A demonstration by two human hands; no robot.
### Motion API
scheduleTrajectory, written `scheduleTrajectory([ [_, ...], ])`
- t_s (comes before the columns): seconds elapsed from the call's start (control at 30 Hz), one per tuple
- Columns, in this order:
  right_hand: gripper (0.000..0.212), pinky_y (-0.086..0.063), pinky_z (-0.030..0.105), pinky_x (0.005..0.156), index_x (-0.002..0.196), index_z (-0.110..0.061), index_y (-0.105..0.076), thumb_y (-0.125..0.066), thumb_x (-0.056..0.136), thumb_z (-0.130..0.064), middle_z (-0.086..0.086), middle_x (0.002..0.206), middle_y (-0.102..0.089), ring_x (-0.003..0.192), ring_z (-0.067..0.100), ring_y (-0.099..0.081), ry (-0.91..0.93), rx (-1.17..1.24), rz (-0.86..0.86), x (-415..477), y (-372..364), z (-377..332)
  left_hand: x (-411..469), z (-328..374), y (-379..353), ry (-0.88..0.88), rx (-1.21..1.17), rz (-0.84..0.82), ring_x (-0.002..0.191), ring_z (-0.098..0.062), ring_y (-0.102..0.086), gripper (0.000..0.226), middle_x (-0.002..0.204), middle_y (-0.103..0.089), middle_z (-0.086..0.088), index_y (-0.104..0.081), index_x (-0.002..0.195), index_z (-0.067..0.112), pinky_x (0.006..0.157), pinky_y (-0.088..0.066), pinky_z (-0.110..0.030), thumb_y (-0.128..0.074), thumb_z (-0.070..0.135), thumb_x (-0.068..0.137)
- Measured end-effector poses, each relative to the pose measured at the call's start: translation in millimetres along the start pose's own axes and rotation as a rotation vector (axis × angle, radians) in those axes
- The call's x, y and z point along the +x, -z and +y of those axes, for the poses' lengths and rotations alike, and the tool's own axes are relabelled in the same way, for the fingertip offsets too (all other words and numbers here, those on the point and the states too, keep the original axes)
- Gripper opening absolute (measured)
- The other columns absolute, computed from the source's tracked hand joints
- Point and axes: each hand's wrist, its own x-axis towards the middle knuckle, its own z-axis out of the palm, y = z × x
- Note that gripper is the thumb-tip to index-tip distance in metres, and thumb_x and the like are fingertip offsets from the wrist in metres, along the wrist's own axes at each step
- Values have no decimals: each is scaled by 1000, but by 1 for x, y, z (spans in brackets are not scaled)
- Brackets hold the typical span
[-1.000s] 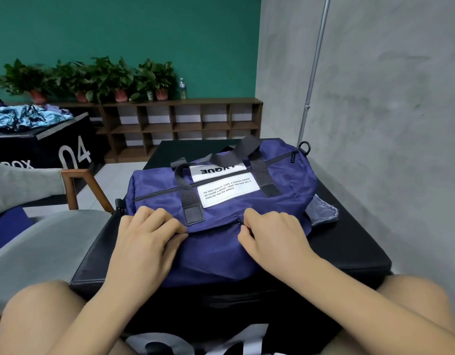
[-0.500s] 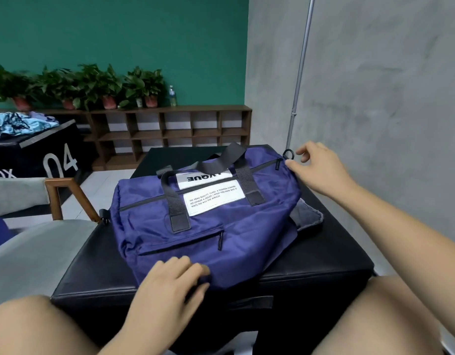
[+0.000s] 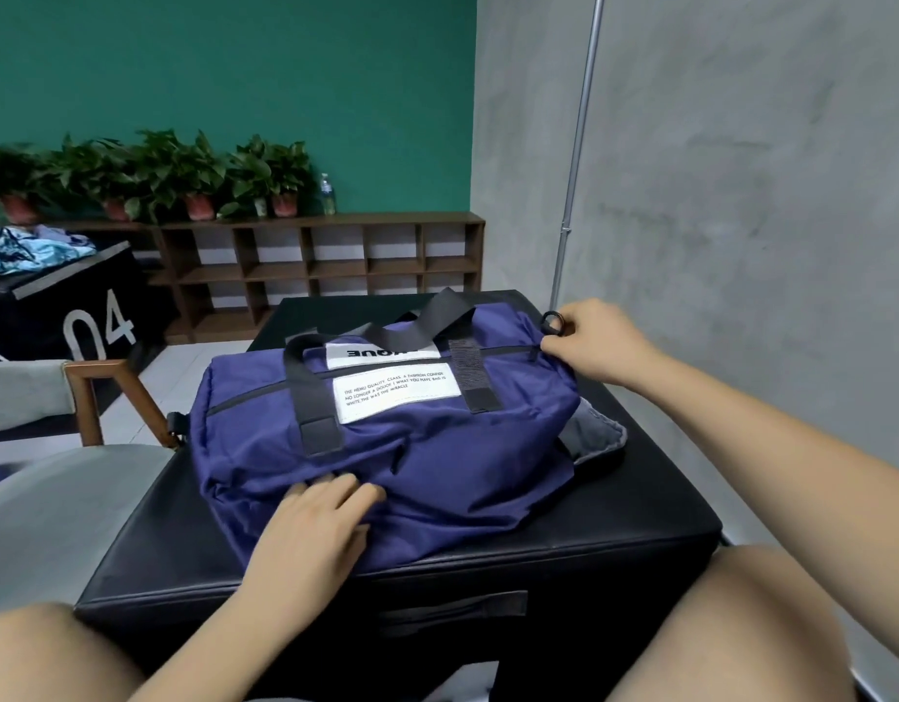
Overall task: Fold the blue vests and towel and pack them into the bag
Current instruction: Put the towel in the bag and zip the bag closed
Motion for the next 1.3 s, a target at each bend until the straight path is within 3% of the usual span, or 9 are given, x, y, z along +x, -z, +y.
scheduleTrajectory([
  [0.13,27,-38,33,56,71,-9,-60,-72,84,-29,4,64,-60,61,21,-50,67,-48,-47,-21,6,-17,10,-33,1,103,51,-8,97,-28,-64,39,105,-62,7,-66,115,31,71,-42,-42,-58,35,77],
  [0.4,47,-32,36,56,69,-2,-52,-66,87,-43,7,60,-47,60,23,-36,228,-87,-163,-63,4,-68,1,-87,0,396,-136,-40,128,-21,-58,64,147,-54,15,-54,146,38,93,-48,-47,-64,46,83],
  [0.5,65,-39,35,58,80,-1,-63,-67,91,-65,9,66,-60,59,19,-45,237,-26,-267,-72,3,-85,-4,-74,15,455,-275,125,123,-22,-59,56,137,-57,15,-58,137,39,99,-49,-51,-79,22,88],
  [0.57,65,-48,33,60,81,-6,-71,-64,92,-70,4,73,-73,56,14,-53,250,-14,-325,-77,5,-94,-8,-51,28,451,-328,272,116,-21,-59,40,124,-59,13,-62,125,34,97,-48,-50,-75,21,90],
  [0.73,61,-46,25,57,78,-13,-76,-60,95,-69,-3,79,-78,49,9,-52,234,-10,-352,-76,11,-101,-21,31,40,208,-345,399,101,-18,-59,23,108,-59,9,-69,104,19,86,-43,-40,-69,32,86],
  [0.93,60,-47,21,61,81,-17,-79,-59,96,-71,-11,74,-77,55,1,-55,155,83,-354,-68,22,-85,-1,119,5,-214,-316,290,91,-23,-60,27,107,-62,6,-72,106,23,74,-42,-39,-82,28,82],
  [1.0,59,-52,26,73,86,-18,-80,-58,96,-72,-10,78,-78,61,0,-58,135,130,-363,-67,25,-76,15,142,-6,-288,-288,223,94,-23,-59,32,108,-61,6,-69,110,26,76,-42,-38,-79,32,79],
  [1.13,54,-44,22,68,92,-21,-81,-57,98,-69,-6,82,-78,56,-3,-55,128,222,-365,-68,29,-60,42,178,-27,-421,-196,106,99,-24,-55,42,115,-57,4,-63,116,26,78,-43,-39,-66,26,74],
  [1.3,50,-43,26,72,91,-25,-80,-54,102,-66,-9,80,-77,61,-3,-57,144,195,-315,-69,33,-34,61,207,-48,-502,-105,82,89,-24,-47,30,105,-52,3,-58,112,25,74,-36,-36,-61,19,82],
])
